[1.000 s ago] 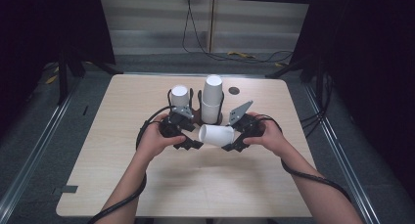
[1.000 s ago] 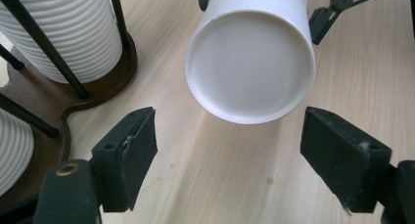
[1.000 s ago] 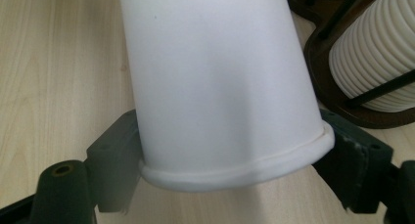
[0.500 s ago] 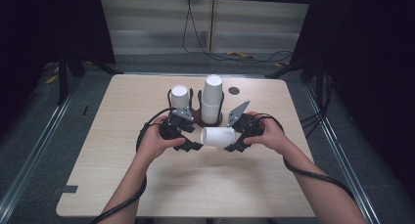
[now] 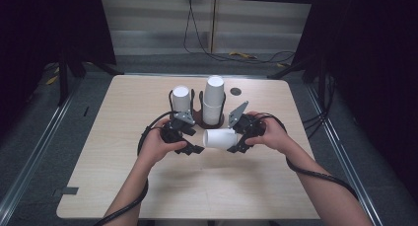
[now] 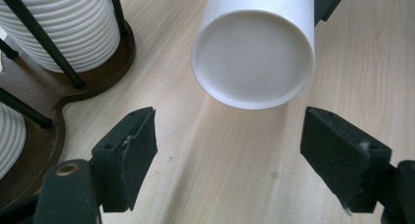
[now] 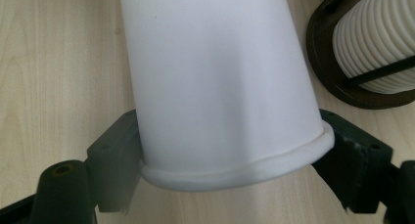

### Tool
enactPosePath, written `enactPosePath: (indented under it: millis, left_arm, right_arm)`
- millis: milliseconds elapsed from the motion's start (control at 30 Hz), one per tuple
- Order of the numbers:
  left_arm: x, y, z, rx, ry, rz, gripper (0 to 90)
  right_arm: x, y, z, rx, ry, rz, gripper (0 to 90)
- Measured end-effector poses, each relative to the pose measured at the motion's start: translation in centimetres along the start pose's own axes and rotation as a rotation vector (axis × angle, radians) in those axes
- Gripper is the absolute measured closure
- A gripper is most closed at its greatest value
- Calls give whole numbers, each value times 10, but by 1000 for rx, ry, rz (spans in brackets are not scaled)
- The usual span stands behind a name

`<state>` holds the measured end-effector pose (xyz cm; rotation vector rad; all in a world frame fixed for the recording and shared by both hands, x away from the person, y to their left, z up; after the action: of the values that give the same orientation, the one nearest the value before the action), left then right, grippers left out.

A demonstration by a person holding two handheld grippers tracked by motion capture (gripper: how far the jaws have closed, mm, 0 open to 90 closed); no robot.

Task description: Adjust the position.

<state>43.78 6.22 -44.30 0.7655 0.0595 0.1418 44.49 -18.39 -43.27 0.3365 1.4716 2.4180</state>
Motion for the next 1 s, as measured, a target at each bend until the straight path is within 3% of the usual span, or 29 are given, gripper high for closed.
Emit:
enactPosePath:
  millis: [33, 700, 1000]
  left_arm:
    - [1, 0, 0, 12, -13, -4, 213]
    - [-2, -3, -3, 10, -4, 4, 213]
    - [-2, -3, -1, 11, -8, 4, 212]
  right_arm:
    - [0, 0, 0, 1, 2, -2, 190]
    - [4, 2, 8, 84, 29, -20, 191]
    - [5, 3, 14, 137, 68, -36, 192]
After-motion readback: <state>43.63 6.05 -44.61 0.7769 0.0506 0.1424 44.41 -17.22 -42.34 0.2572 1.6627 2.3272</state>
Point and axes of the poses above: each handheld gripper's, and its own axes: y roughly backward along the jaws, z roughly out of its top, x roughly to its left, the point moved 1 cm from there along -y, roughly forward along the jaws, and after that the axes turned 12 degrees about -y, right-handed, at the moved point
